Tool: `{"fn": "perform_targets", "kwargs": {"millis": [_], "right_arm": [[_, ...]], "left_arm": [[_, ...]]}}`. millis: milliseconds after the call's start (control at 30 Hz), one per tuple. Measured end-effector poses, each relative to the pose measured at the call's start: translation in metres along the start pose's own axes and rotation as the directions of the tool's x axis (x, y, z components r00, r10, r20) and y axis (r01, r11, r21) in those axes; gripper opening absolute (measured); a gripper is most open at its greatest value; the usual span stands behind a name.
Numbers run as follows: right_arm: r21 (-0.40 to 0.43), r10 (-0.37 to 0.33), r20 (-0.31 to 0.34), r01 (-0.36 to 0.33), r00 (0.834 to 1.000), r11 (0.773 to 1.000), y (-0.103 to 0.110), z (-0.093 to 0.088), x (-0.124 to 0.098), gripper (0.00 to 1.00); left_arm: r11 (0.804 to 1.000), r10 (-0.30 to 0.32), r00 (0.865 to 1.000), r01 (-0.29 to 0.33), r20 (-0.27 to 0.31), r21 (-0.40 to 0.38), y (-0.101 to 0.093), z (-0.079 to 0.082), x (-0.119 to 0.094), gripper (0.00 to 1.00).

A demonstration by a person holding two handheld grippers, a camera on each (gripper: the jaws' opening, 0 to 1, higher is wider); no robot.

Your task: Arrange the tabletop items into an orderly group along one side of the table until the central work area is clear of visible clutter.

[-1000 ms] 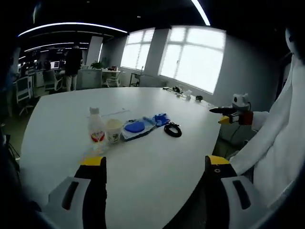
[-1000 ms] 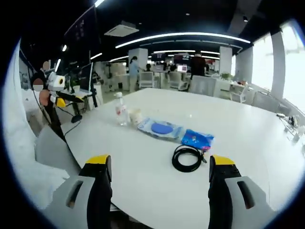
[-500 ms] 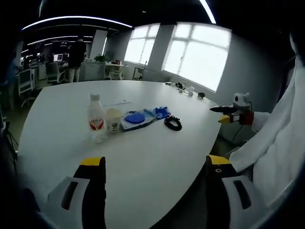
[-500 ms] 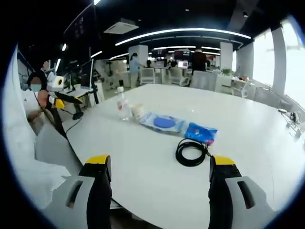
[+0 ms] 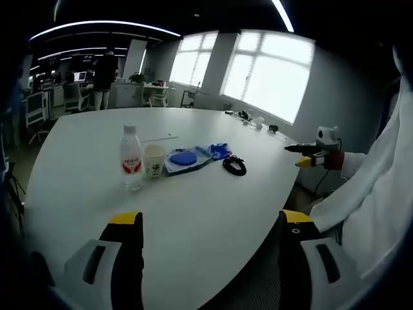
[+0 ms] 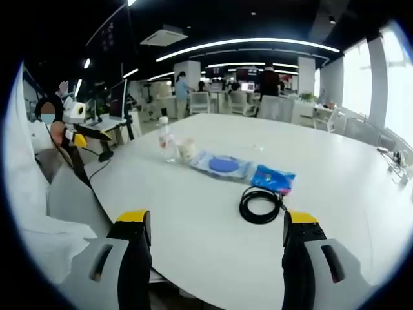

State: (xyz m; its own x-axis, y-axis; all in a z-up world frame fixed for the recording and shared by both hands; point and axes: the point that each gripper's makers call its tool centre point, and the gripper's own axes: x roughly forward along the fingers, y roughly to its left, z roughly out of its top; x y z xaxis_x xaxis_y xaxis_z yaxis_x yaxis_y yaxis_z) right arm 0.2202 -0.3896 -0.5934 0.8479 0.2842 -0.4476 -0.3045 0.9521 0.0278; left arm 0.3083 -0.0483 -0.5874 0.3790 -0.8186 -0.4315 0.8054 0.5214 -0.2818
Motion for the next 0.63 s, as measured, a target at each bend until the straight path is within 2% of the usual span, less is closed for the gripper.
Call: {"fn": "perform_targets", "kwargs": {"millis": [633], "right_arm": [[0.0,-0.004,-0.003,0.004,1.0,1.0,-0.0013,-0.0017,-0.001,0.83]], "left_arm": [[1.0,-0.008,1.0,0.008,-0.004,0.003,-0.0024,0.0004,0.0032,0.88]]}}
